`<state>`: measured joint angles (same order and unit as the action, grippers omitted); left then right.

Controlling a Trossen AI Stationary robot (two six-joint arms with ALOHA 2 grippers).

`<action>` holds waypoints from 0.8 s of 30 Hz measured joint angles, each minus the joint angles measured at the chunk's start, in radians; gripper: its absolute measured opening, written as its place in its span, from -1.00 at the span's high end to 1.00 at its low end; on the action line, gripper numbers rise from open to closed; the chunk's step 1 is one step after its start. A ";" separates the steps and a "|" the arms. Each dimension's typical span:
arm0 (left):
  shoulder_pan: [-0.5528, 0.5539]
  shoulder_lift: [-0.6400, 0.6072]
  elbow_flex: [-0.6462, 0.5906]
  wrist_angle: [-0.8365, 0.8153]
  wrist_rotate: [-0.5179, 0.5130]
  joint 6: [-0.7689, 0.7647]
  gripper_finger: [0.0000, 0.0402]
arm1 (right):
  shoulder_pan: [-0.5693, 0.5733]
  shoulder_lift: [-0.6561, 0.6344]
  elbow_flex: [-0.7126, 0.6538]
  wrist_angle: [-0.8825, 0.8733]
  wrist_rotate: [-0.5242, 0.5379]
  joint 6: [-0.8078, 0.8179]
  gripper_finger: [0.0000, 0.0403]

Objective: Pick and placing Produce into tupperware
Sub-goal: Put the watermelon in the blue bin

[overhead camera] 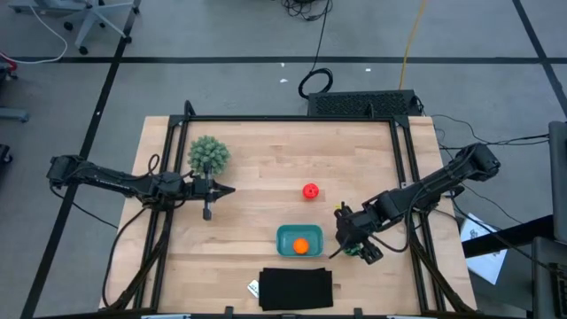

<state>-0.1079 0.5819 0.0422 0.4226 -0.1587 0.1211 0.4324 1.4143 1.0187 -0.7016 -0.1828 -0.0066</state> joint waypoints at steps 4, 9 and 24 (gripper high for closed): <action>0.000 0.000 0.000 -0.005 0.000 0.000 1.00 | 0.001 0.028 0.000 -0.001 -0.001 -0.044 -0.58; 0.000 0.000 0.000 -0.009 0.000 0.000 0.99 | 0.001 0.070 0.000 -0.008 -0.004 -0.072 -0.58; 0.000 0.000 0.000 -0.009 0.000 0.000 0.99 | 0.016 0.088 -0.072 0.013 -0.003 -0.100 -0.58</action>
<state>-0.1080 0.5820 0.0422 0.4133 -0.1585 0.1215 0.4479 1.5024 0.9468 -0.6882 -0.1860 -0.1071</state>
